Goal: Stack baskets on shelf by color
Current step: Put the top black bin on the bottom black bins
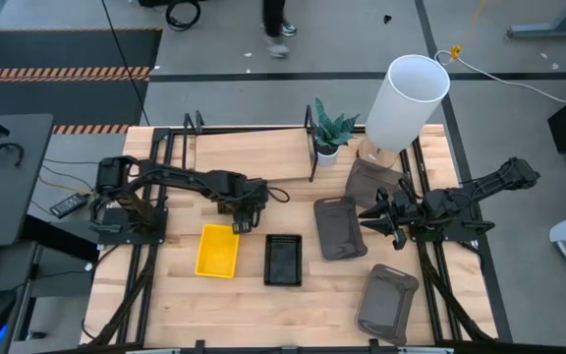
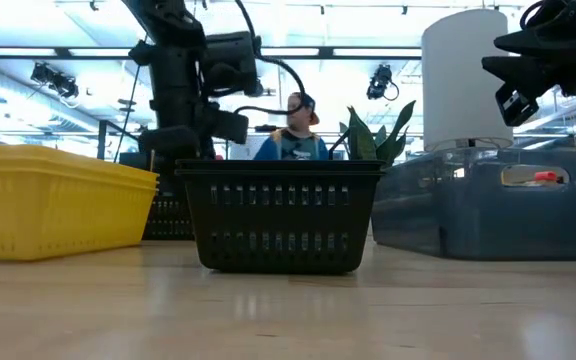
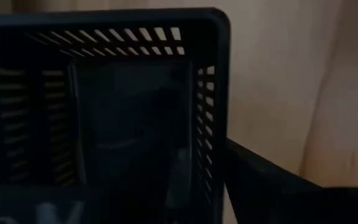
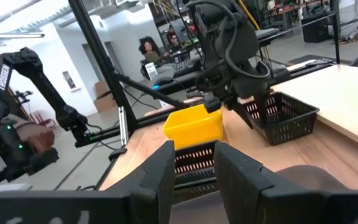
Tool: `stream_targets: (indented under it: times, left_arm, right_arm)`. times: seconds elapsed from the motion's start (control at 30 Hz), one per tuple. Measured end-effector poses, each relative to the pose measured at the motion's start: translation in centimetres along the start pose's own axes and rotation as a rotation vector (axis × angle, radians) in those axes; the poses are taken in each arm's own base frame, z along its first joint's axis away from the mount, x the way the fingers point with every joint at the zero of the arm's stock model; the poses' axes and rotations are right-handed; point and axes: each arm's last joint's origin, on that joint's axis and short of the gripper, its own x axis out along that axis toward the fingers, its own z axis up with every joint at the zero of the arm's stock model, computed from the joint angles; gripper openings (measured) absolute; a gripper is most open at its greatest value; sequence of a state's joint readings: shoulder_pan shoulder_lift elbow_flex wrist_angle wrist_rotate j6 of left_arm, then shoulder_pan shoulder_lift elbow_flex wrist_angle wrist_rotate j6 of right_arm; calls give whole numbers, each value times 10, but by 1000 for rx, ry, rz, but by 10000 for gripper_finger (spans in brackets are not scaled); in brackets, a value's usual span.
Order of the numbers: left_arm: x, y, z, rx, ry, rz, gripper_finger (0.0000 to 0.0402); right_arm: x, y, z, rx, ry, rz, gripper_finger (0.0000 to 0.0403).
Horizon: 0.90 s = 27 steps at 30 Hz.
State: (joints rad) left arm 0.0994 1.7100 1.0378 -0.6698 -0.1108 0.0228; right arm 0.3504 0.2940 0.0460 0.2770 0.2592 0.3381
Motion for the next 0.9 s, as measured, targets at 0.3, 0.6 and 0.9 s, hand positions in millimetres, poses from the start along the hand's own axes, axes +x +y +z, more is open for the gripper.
stream_targets:
  times: [0.3,0.6,0.9]
  left_arm:
    - [3,-1,0,19,9,-7,50]
    - [2,-7,1,60,5,-24,7]
    - [-34,-21,9,220,-114,-33,6]
  right_arm:
    - [0,0,1,1,-5,2,119]
    - [0,0,1,4,-13,4,119]
    - [0,1,2,5,-18,6,119]
